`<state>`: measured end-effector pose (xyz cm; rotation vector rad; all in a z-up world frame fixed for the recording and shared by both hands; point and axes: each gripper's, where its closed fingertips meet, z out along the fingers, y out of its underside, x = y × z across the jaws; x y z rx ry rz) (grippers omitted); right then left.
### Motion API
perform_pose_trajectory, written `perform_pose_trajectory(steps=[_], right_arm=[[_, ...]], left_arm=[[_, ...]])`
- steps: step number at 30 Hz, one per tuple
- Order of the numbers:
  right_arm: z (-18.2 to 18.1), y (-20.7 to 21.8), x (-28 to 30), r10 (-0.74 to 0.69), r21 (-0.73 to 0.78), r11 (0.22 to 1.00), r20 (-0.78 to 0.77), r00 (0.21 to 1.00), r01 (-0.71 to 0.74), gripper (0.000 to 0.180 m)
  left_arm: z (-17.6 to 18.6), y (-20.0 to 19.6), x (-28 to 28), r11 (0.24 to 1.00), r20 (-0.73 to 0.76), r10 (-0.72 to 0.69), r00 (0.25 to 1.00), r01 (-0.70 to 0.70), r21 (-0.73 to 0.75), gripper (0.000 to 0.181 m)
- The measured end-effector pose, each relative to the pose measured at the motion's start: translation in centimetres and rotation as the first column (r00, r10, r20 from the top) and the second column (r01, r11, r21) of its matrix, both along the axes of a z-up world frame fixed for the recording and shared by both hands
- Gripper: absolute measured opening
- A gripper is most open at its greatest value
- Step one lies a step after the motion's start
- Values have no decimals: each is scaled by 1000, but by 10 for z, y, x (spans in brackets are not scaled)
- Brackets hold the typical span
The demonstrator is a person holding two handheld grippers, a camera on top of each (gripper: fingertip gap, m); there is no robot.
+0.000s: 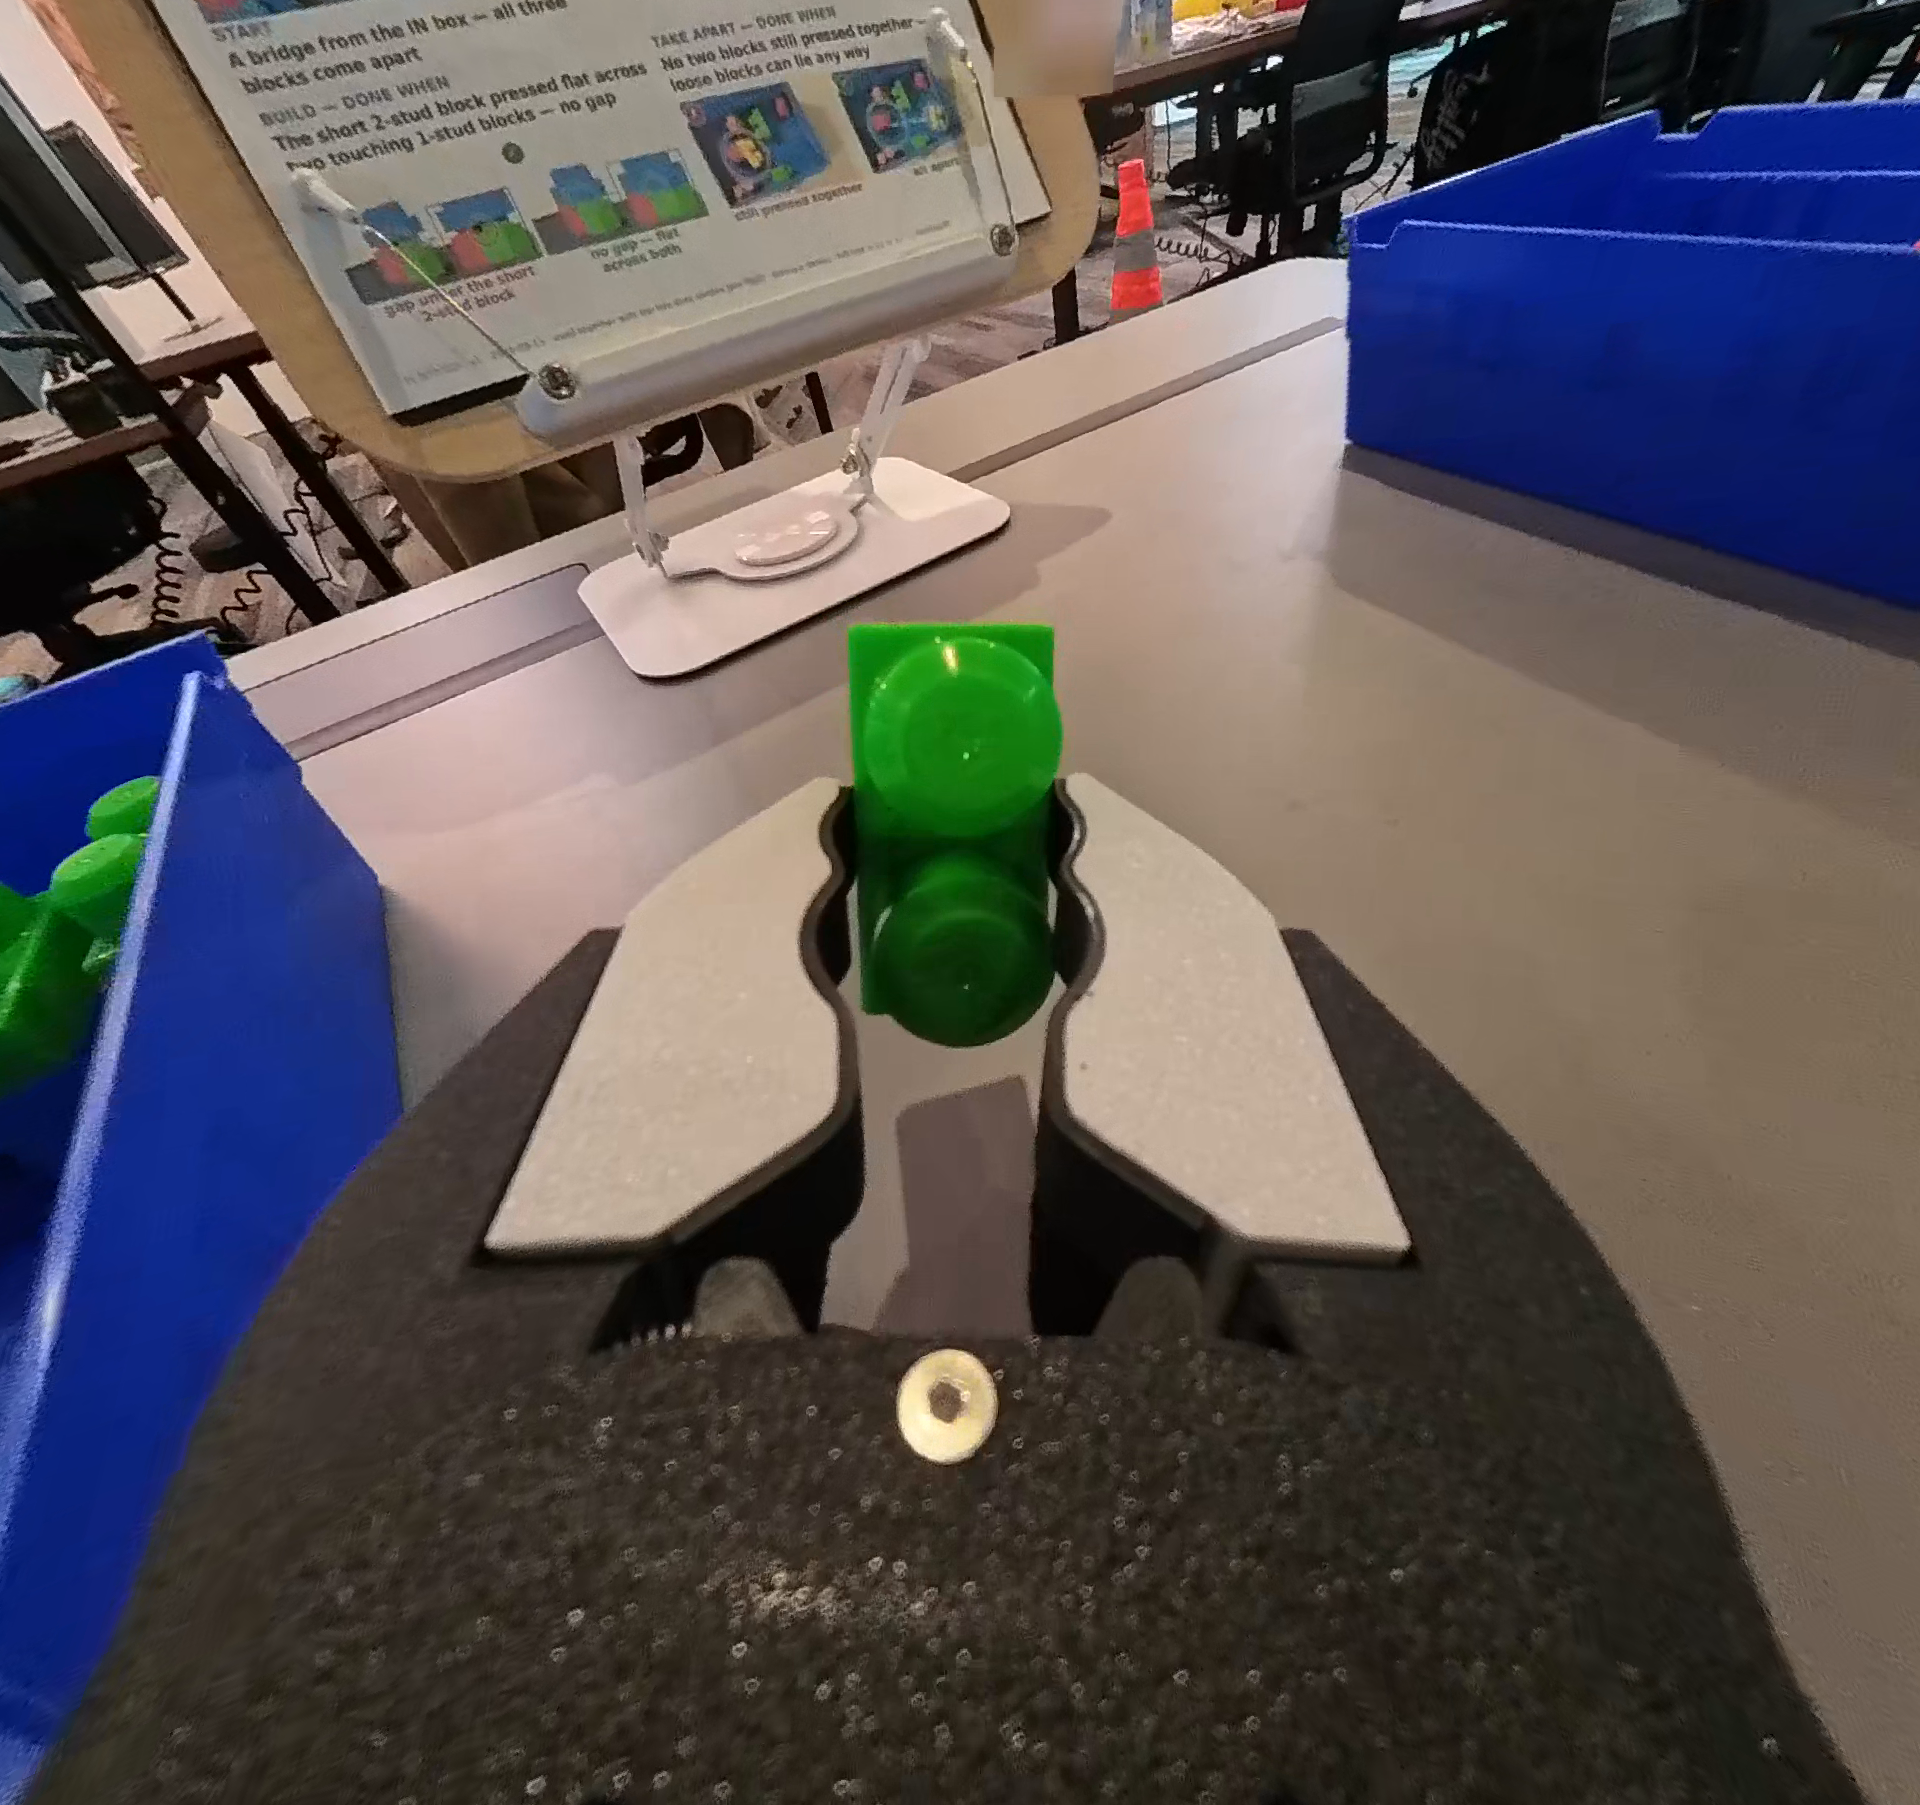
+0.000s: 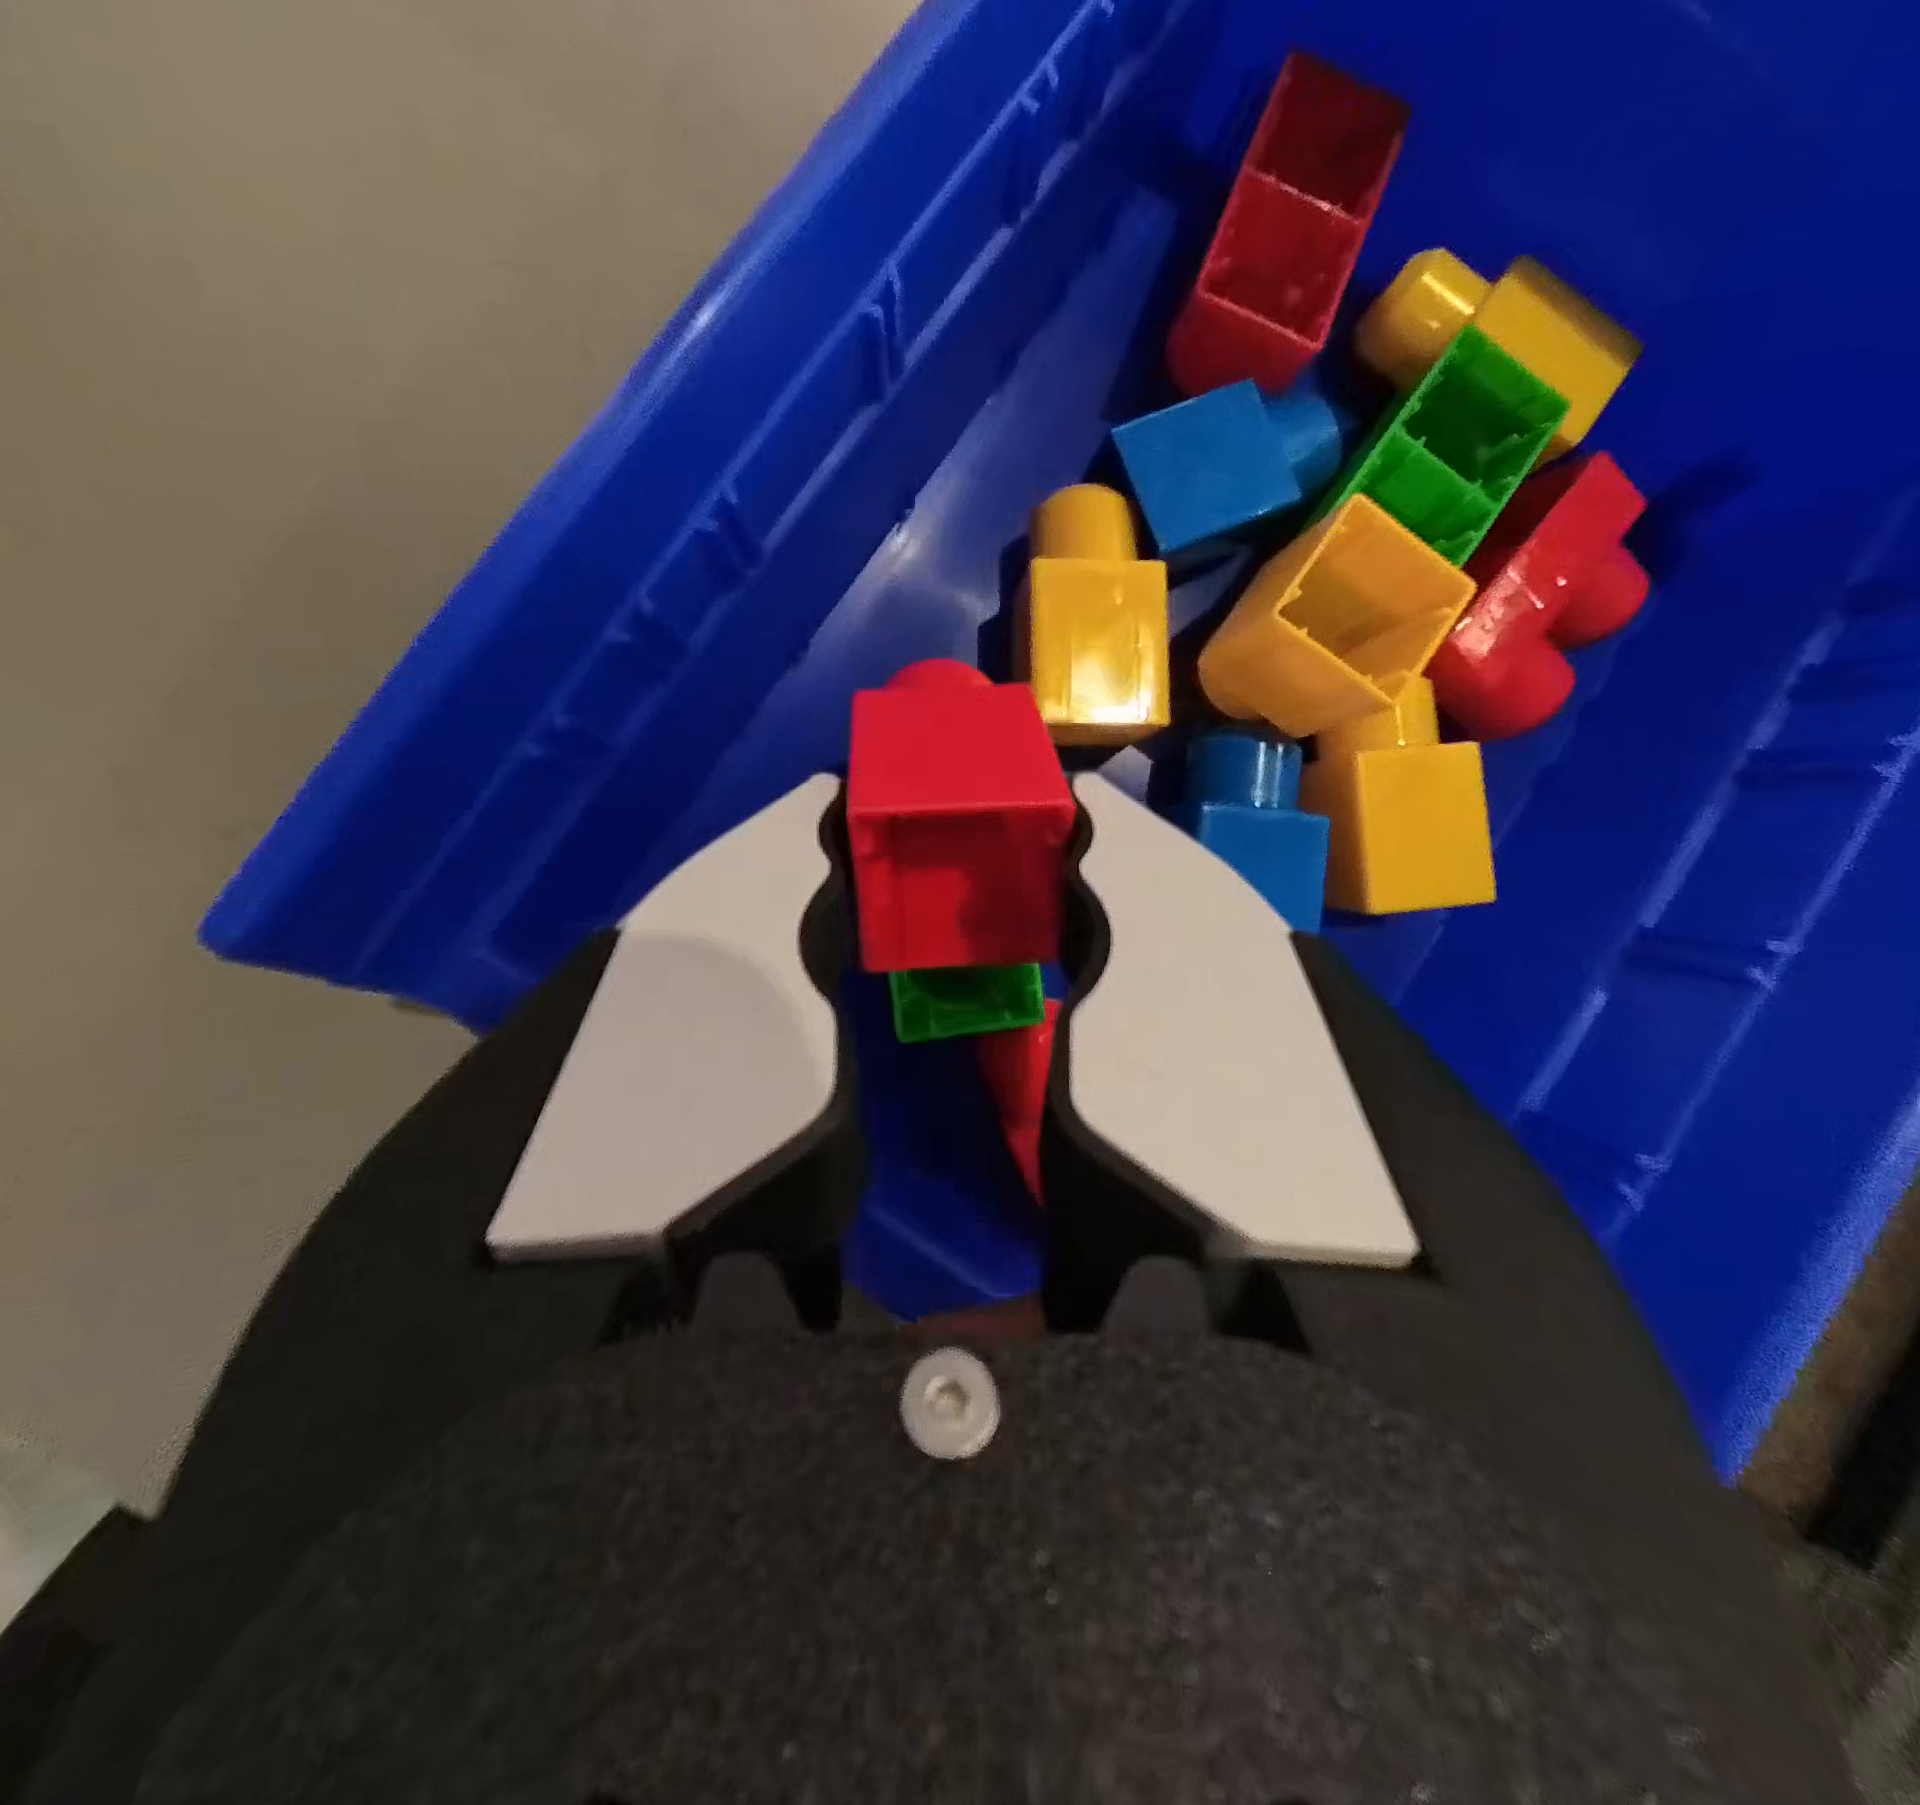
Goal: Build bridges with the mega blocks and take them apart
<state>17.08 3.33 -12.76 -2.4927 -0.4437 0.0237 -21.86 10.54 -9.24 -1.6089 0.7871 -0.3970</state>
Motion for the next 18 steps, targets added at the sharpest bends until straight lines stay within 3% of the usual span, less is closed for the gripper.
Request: perform_pose_trajectory(steps=[7, 12, 15, 18], right_arm=[[-17, -12, 8, -24, -70, 997, -25, 999, 22, 37], [-17, -16, 11, -44, -88, 995, -69, 997, 38, 54], [15, -14, 7, -57, 30, 998, -126, 990, 61, 55], [84, -10, -24, 12, 297, 953, -232, 973, 59, 55]], left_arm=[[-7, -1, -1, 1000, -21, -7, 1000, 7, -21, 34], [-11, -2, 1, 999, -37, -19, 999, 18, -35, 34], [-11, -2, 1, 999, -37, -18, 999, 17, -32, 34], [-10, -3, 2, 999, -31, -25, 999, 24, -35, 34]])
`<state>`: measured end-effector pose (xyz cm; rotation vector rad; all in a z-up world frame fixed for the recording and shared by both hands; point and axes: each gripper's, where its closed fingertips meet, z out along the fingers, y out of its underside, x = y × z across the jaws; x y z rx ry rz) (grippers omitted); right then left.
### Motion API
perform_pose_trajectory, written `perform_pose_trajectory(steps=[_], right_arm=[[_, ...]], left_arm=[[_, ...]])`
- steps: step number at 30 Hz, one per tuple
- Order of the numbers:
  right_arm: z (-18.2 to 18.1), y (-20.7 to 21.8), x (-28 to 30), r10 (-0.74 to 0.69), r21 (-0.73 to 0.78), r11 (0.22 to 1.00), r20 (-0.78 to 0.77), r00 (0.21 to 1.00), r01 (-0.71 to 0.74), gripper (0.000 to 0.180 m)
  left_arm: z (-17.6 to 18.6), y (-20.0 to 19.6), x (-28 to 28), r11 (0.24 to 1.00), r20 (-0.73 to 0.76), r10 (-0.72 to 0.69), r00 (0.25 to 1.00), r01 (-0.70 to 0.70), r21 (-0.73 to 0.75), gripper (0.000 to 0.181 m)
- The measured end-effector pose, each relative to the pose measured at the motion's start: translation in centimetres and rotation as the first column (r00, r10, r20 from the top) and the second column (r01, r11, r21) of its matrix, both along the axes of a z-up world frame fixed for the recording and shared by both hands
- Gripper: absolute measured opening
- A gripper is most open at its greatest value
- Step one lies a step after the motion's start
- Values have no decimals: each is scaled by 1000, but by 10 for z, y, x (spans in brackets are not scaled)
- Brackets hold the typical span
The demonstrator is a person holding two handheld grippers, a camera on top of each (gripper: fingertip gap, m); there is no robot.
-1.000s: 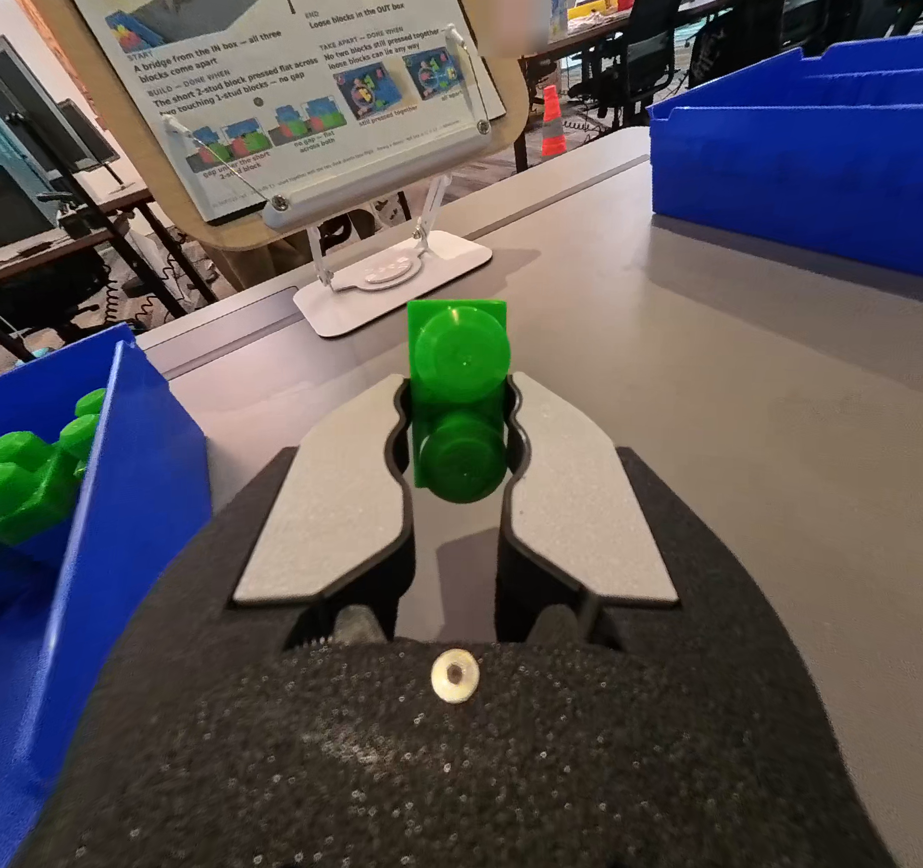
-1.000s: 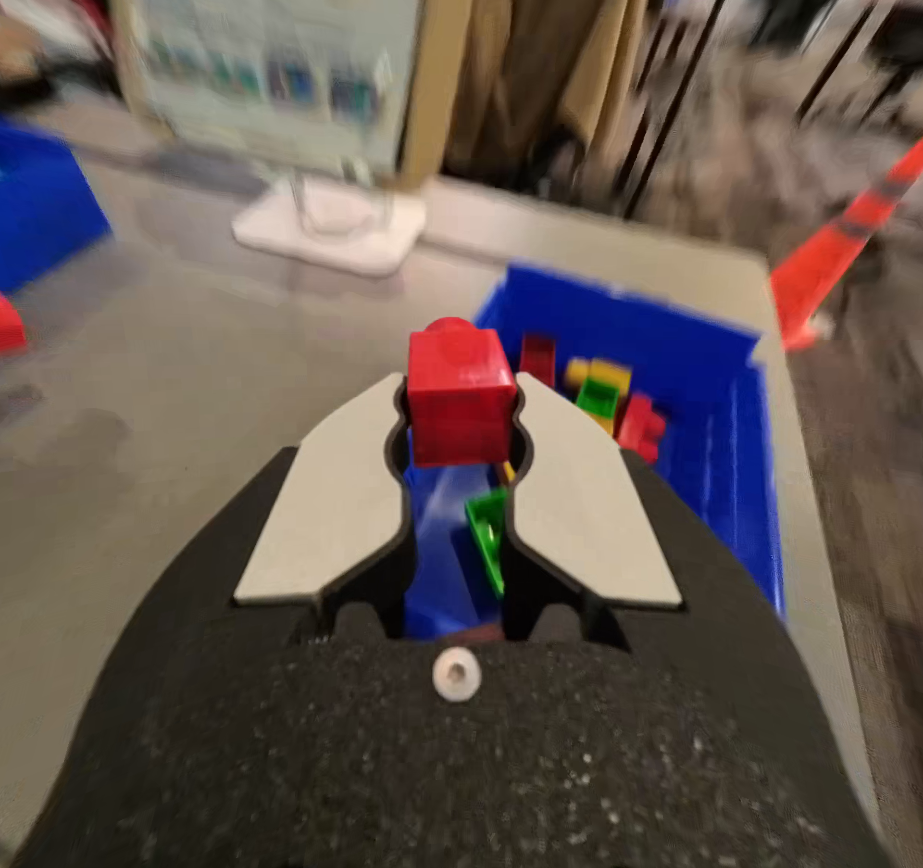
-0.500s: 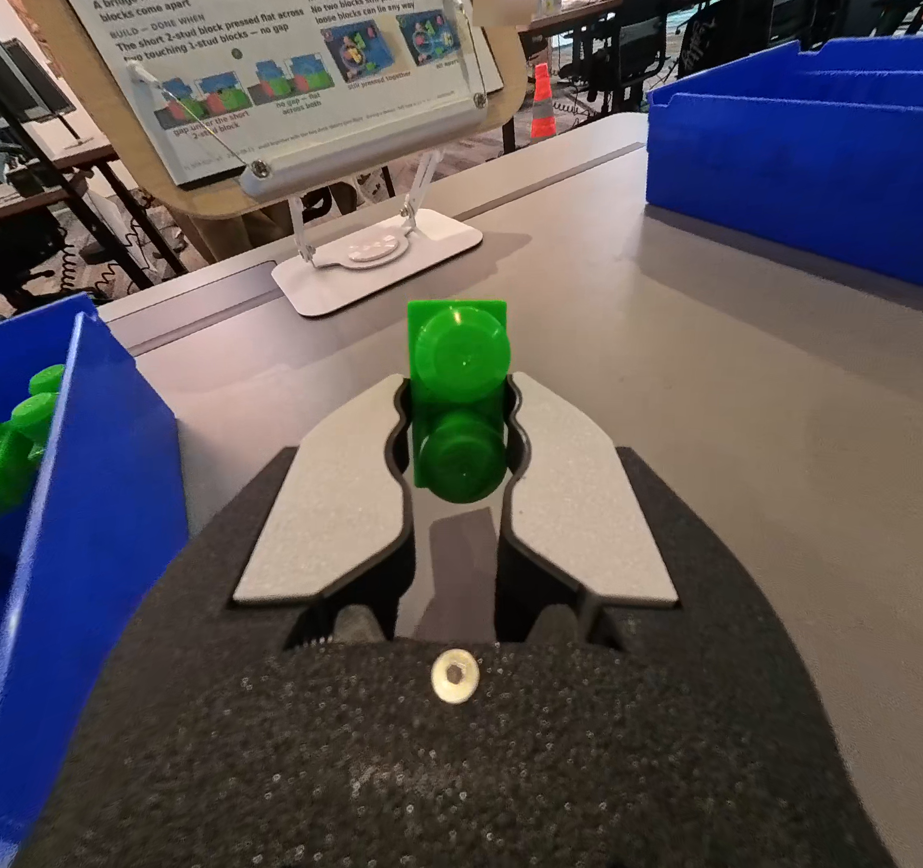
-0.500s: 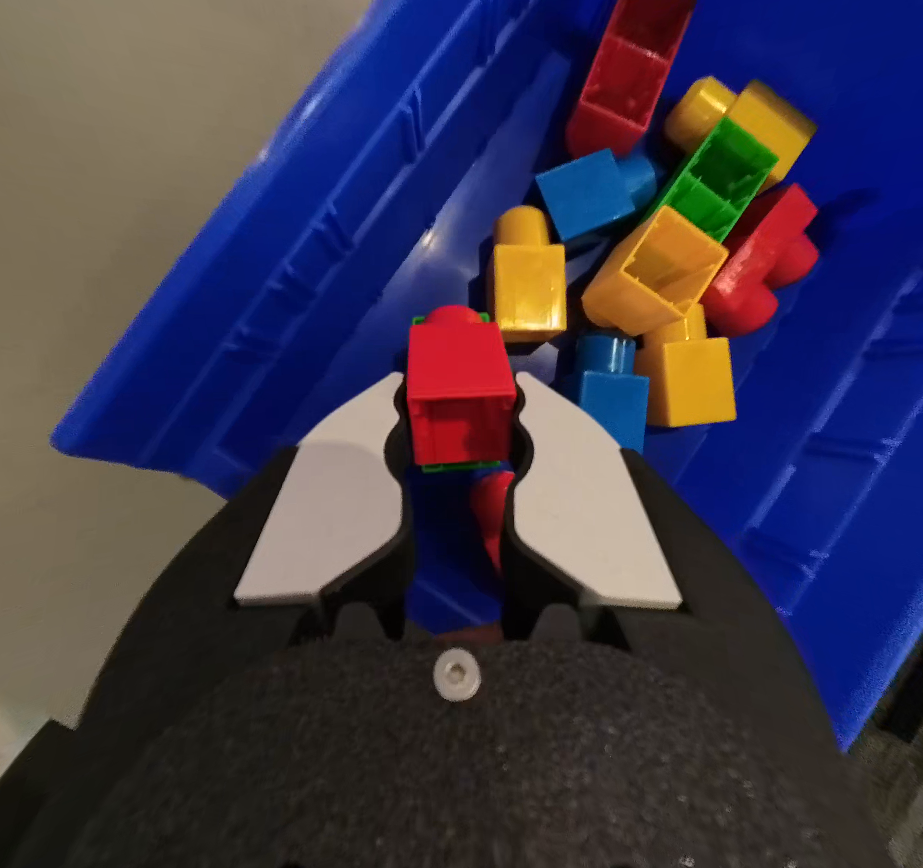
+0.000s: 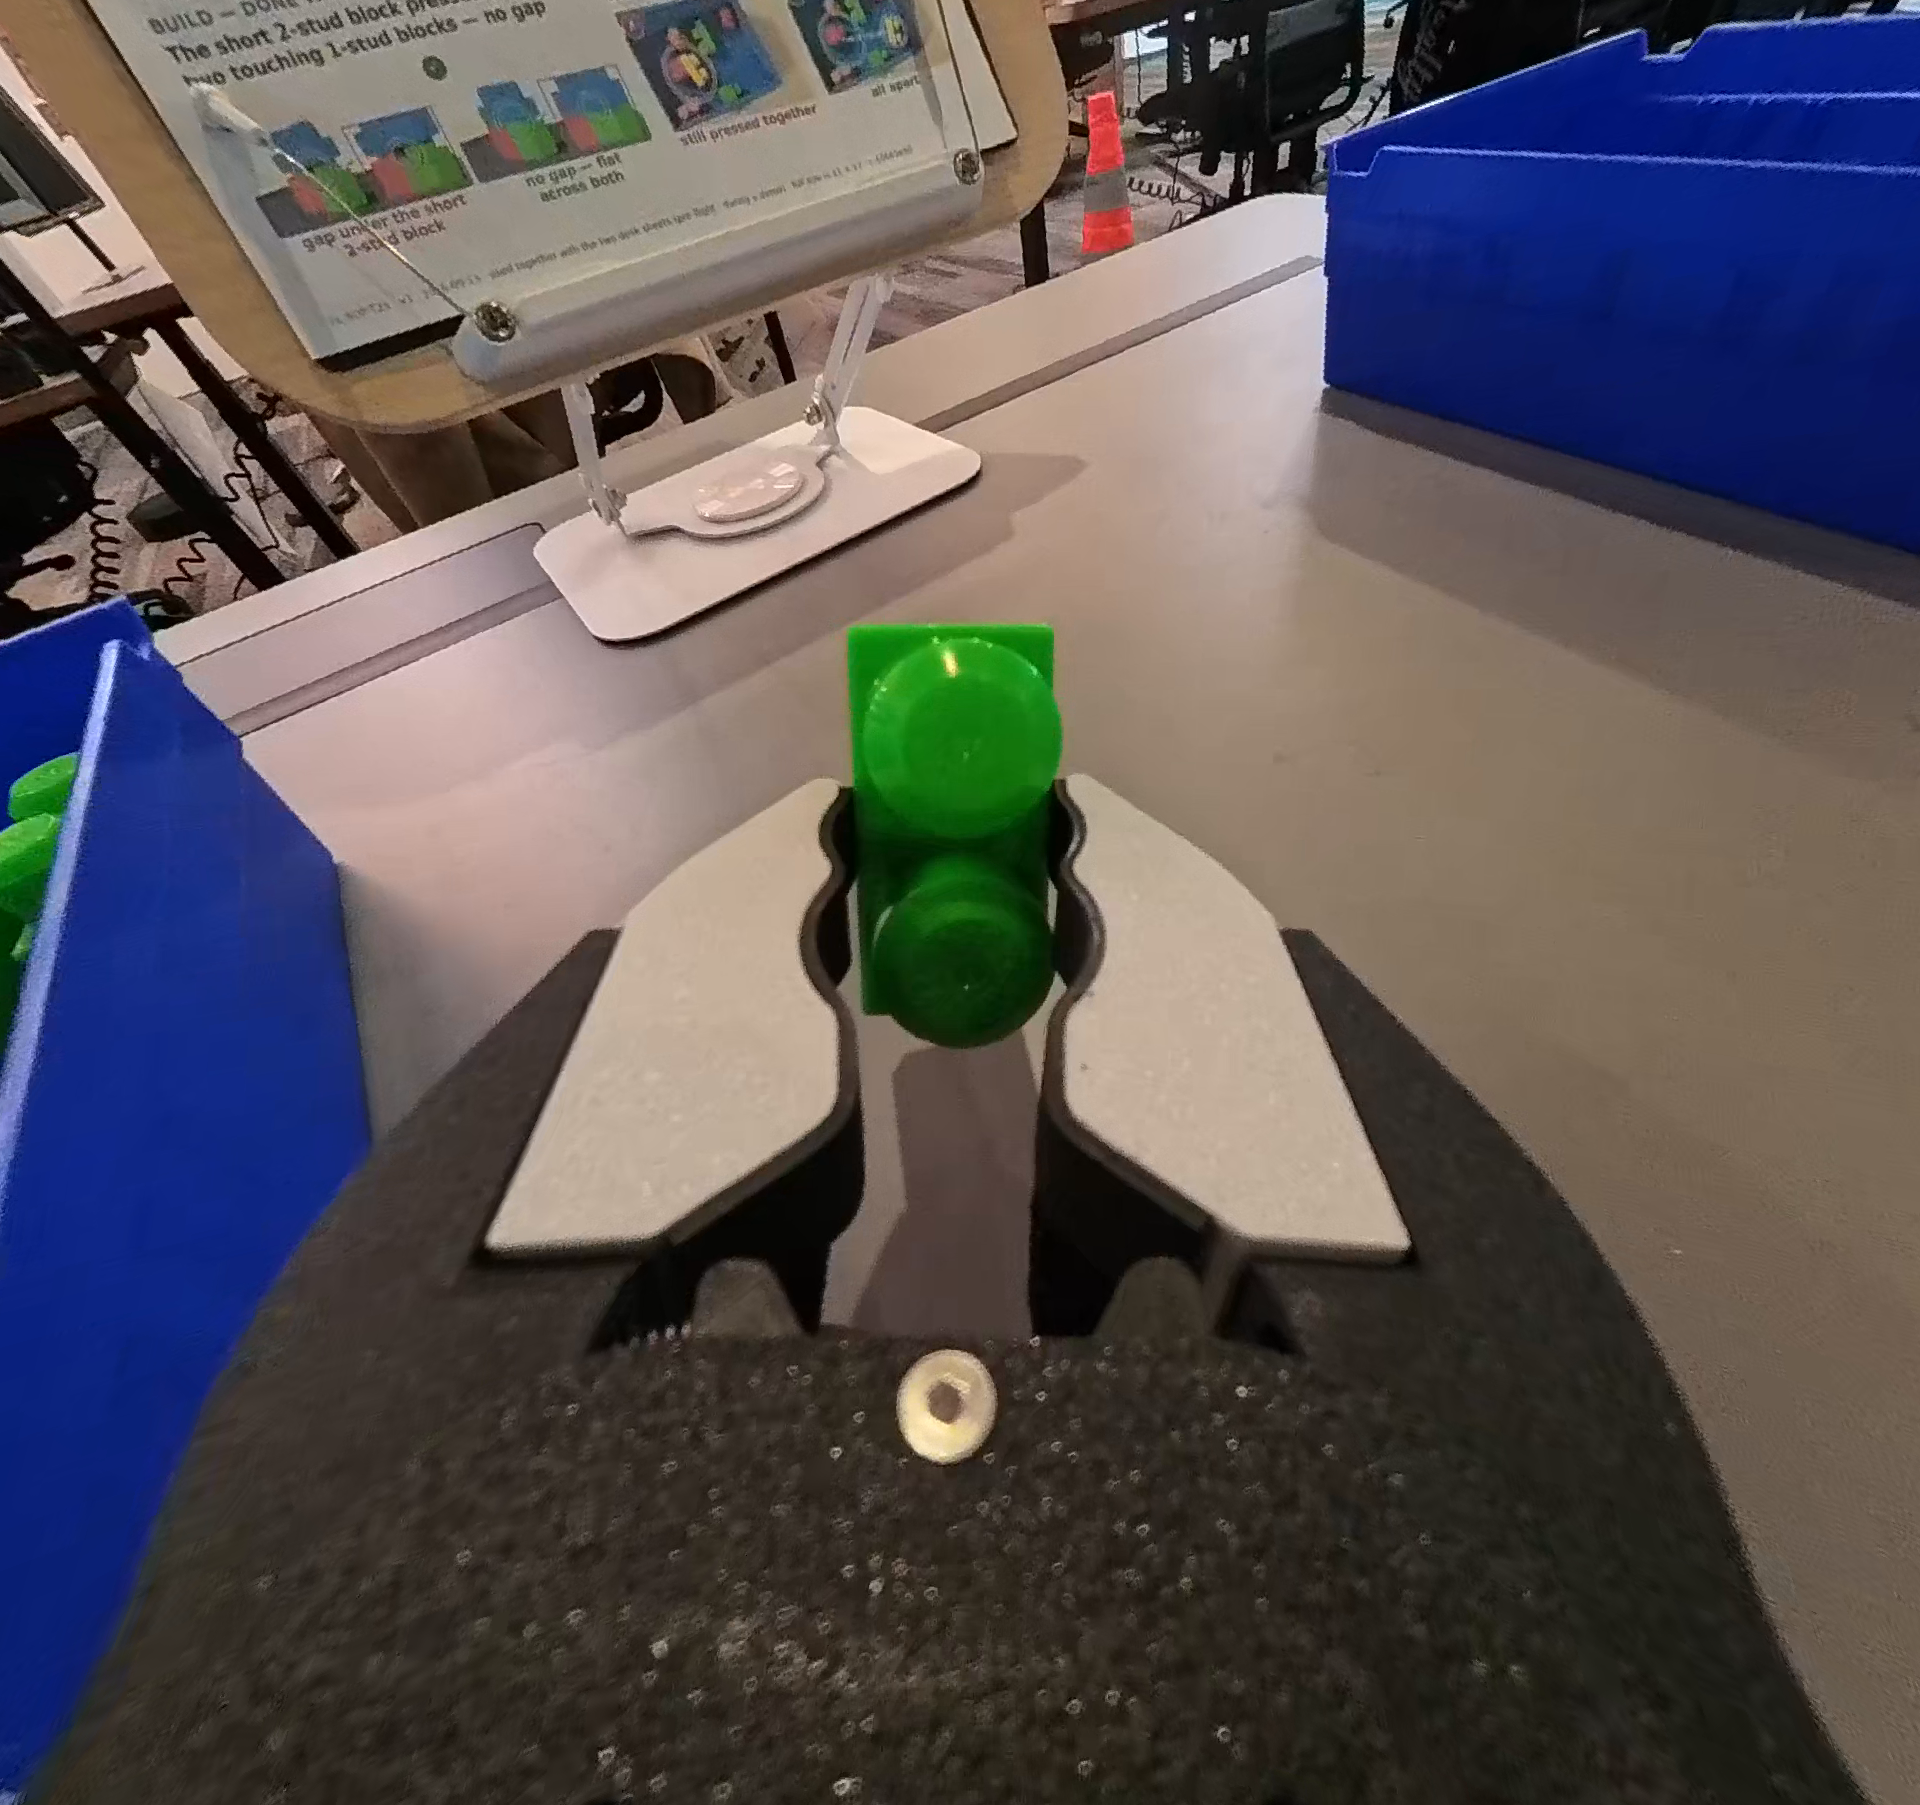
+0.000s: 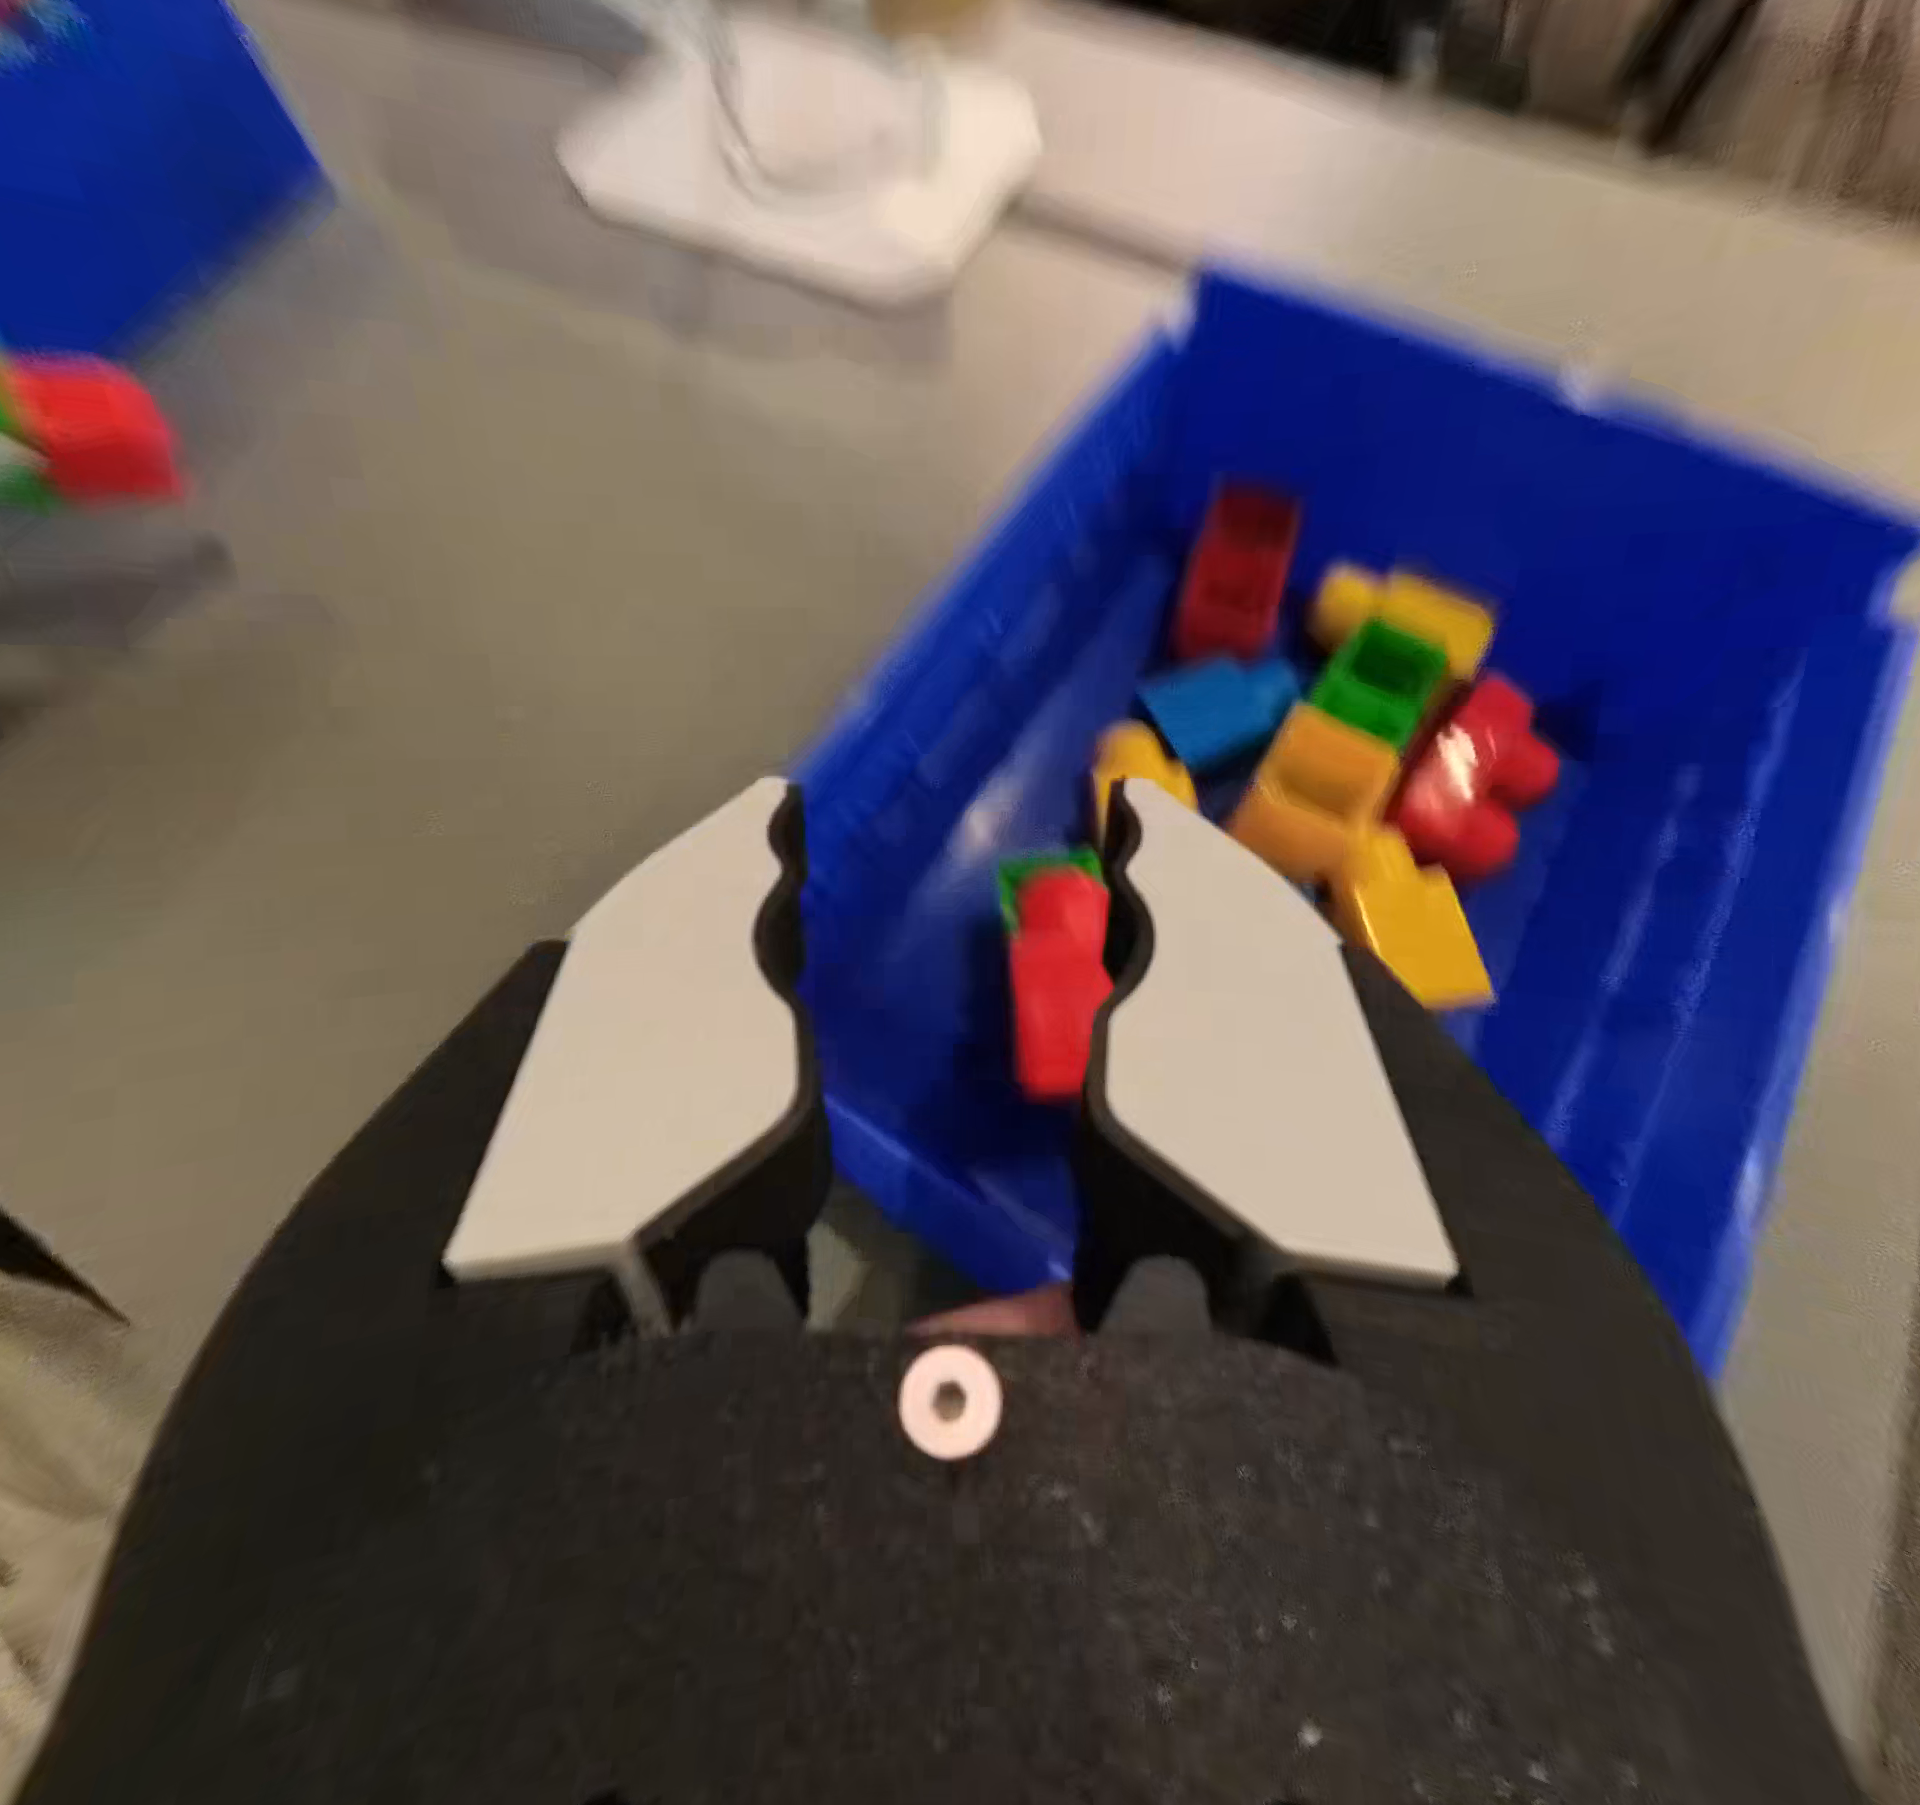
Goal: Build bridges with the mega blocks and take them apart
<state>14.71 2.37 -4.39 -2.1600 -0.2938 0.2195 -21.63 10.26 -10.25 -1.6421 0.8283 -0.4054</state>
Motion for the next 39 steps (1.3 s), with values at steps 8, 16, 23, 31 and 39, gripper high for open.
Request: perform_pose_trajectory(steps=[8, 16, 23, 31, 39], right_arm=[[56, 6, -185, 315, 501, 853, -268, 911, -147, 60], [-49, 46, -250, 265, 402, 902, -218, 939, -160, 58], [-41, 27, -278, 481, 431, 838, -292, 827, -336, 59], [-25, -15, -306, 674, 419, 730, -571, 468, -540, 63], [-24, -28, -311, 732, 444, 672, -515, 445, -592, 36]], left_arm=[[0, 1, 1, 1000, -12, 9, 1000, -8, 12, 34], [-1, 4, -7, 1000, -11, 28, 1000, -28, 5, 34], [20, -29, 22, 943, 302, -248, 921, 300, -141, 34], [63, -83, 39, 583, 741, -463, 486, 797, -158, 34], [58, -104, 50, 521, 683, -555, 475, 839, -160, 34]])
